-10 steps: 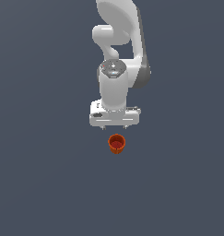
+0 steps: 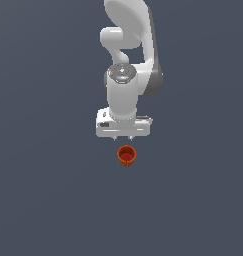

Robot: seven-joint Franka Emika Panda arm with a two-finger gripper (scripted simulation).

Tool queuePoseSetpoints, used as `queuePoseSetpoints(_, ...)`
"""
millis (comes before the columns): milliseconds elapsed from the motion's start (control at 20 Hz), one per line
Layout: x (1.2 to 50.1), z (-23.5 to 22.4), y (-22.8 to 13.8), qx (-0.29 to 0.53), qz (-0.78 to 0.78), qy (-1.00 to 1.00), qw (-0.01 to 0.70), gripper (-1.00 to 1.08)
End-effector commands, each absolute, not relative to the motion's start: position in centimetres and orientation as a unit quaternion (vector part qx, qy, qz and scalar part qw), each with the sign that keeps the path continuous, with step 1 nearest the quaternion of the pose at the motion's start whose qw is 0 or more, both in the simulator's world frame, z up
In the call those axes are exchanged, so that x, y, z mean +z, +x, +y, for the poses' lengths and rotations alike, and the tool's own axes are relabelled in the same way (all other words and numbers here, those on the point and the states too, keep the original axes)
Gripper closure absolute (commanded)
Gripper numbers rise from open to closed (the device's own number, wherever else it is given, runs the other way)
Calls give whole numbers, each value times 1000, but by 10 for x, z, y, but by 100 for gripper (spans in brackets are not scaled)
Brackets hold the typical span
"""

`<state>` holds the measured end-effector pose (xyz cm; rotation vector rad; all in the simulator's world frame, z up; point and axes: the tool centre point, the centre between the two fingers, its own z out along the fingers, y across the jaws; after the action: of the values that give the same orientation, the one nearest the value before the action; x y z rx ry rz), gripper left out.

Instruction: Pick up the object and move it to a goal position.

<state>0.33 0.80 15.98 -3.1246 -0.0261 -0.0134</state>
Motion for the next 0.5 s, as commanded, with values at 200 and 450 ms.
queuePoseSetpoints(200,157,8,3,-7,3,-1000,5,-20)
queuePoseSetpoints(450,152,8,3,-13,26,-1000,0,-20)
